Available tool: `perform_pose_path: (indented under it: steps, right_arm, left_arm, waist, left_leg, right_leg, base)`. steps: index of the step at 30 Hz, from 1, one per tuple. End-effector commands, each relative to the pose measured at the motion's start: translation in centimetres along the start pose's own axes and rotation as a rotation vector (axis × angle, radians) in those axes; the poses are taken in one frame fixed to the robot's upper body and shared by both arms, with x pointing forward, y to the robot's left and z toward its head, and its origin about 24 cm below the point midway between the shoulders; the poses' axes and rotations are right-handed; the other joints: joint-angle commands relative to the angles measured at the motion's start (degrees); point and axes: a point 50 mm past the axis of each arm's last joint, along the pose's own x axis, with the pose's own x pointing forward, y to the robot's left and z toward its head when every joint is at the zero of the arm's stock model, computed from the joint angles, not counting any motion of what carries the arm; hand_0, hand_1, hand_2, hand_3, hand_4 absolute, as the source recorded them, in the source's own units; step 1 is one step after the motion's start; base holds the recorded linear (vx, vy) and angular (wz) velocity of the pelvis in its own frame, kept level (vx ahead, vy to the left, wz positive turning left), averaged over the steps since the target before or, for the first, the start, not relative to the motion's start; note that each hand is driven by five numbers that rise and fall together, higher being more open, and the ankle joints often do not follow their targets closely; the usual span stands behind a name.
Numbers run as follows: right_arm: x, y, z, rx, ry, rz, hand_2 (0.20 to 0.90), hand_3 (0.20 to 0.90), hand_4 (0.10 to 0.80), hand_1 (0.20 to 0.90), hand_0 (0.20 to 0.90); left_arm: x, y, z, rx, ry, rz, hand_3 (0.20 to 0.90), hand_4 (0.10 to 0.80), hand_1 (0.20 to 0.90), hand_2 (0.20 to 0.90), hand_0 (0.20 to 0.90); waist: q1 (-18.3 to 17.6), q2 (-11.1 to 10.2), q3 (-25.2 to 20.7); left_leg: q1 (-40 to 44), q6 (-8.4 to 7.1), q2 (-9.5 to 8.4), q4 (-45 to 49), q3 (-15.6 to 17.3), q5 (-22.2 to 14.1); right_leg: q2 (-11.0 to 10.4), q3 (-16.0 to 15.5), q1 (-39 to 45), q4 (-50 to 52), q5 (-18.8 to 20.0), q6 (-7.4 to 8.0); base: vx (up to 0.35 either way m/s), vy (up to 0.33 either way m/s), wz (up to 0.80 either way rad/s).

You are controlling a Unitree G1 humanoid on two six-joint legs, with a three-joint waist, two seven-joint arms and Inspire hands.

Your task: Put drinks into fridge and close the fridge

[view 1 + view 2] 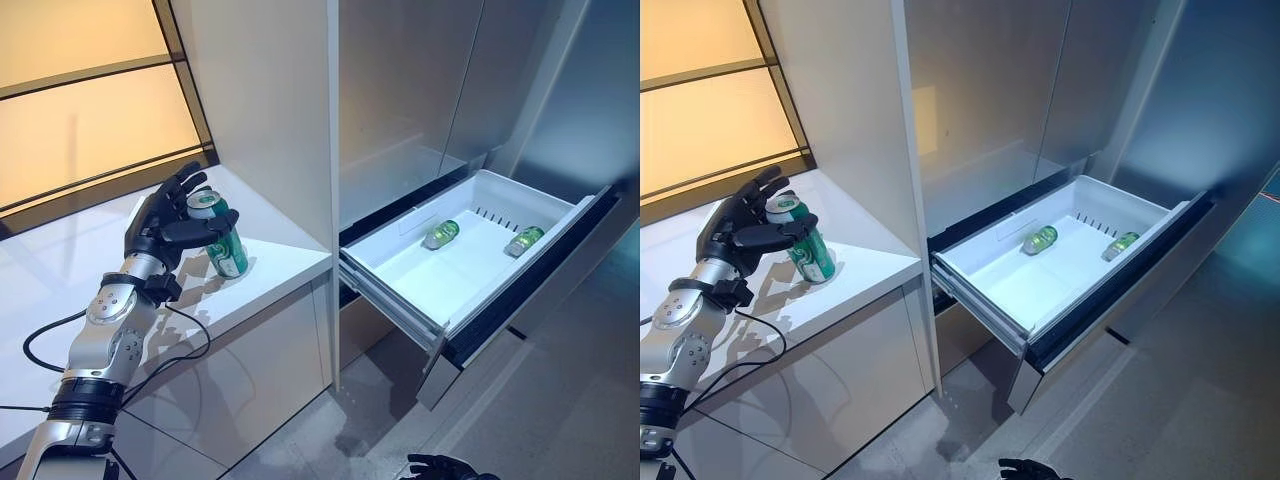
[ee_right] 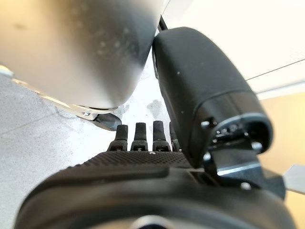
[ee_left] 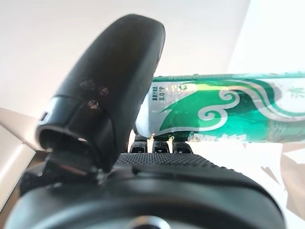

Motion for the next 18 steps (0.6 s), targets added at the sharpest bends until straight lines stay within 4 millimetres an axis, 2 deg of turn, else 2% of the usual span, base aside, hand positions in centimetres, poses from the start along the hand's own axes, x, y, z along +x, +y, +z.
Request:
perform_pose_path:
  steps: [1, 18]
  right_arm:
    - [-0.50, -0.85, -1.55, -0.016, 0.071, 0.000, 0.900, 0.900, 0.800, 0.900, 0.900]
    - [-0.55, -0.87, -1.73, -0.008, 0.071, -0.003, 0.900, 0.900, 0.800, 0.900, 0.900]
  left_arm:
    - [2.95, -0.60, 8.00, 0.069, -0.284, -0.033, 0.900, 0.800, 0.900, 0.900, 0.900]
    - [3.18, -0.23, 7.57, 0.061, -0.263, -0.020, 0.900, 0.800, 0.900, 0.900, 0.900]
  waist:
    - [-1.20, 1.26, -1.13]
    - [-1.87, 1.25, -1.09]
  left_leg:
    - [0.87, 0.52, -1.68, 1.86, 2.06, -5.91]
    - [0.96, 0.93, -1.96, 2.32, 2.34, -6.37]
  right_leg:
    - [0.03, 1.28, 0.85, 5.50, -8.30, 3.04]
    - [-0.04, 2.07, 0.48, 5.92, -8.19, 3.19]
  base:
    - [0.015, 0.009, -0.10]
    - [0.008, 0.003, -0.03]
